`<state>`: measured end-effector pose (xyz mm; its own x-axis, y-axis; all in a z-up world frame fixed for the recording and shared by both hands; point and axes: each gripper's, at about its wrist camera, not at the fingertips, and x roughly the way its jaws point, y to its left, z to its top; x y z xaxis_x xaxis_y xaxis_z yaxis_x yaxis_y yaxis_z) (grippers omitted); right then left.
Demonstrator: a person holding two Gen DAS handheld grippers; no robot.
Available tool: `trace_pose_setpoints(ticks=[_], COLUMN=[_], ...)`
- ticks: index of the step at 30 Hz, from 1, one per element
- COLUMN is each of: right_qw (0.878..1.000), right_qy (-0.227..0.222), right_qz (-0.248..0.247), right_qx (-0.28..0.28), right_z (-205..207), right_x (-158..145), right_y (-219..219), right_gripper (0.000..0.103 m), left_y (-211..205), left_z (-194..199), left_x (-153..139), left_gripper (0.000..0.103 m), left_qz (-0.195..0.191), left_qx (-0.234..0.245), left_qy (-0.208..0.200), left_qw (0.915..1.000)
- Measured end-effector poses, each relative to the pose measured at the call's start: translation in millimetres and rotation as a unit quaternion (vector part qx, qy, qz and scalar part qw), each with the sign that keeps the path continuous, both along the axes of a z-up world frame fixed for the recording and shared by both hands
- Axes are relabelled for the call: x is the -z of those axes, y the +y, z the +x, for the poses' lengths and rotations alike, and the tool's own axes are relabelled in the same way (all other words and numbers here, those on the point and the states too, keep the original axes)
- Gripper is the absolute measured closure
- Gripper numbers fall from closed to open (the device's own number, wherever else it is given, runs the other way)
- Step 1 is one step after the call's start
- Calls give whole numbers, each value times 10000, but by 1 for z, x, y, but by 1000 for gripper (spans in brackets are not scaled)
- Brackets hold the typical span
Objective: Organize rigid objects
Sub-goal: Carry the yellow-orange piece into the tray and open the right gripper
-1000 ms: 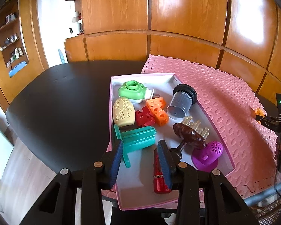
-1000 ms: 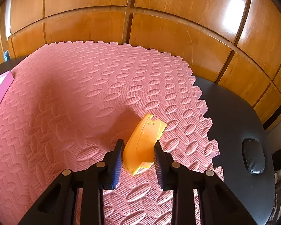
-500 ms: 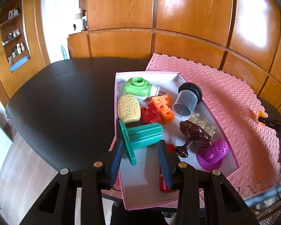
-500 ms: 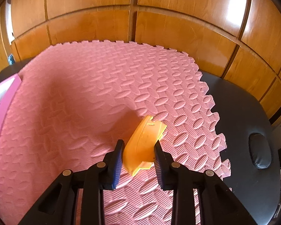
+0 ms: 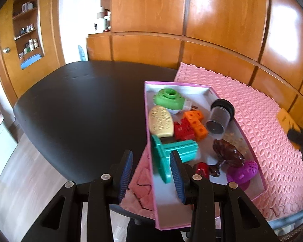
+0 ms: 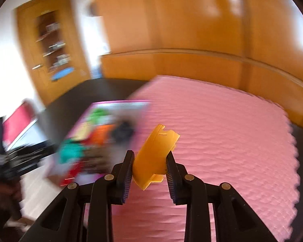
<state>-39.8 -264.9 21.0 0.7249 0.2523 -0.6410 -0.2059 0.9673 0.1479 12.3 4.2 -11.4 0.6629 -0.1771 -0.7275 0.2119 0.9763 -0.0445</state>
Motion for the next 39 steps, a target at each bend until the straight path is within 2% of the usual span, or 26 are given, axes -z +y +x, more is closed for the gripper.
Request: trace_pose_setpoints(ticks=[2,4,8,13,17,21,28,32,34,39], right_qw=[9985,9942,9880,9850,9829,9835,9850,9858,9875,9913], right_qy=[37,254,516,958,1102,1288,1276,1277,1133,786], right_qz=[9,39,-233,-324,-384,-370,-286,-141,-59,17], right_qx=[-545,-1047,-1439,-1401,-1426,-1212,-1122,-1082,-1096,-1053], right_z=[2,8,19,31,29,35,30,30,23,9], right_x=[1,8,27,51,60,69,72,67,58,38], right_y=[32,59,94,103,97,91,85,83,83,82], right_gripper=[73,73,73,74,75,74,74,73,67,62], left_y=[3,5,7,11,13,13,11,10,11,9], left_z=[0,0,-1,1,3,2,1,-1,-3,-6], left_x=[0,1,5,10,14,15,13,9,5,-2], left_gripper=[64,64,64,64,64,61,59,48,47,31], left_qz=[-13,-21,-50,-97,-139,-134,-54,8,49,122], left_qx=[-39,-45,-34,-47,-93,-69,-74,-133,-212,-328], left_qy=[11,23,69,146,217,224,140,4,-83,-256], left_qw=[10000,10000,10000,9998,9996,9996,9999,9999,9997,9991])
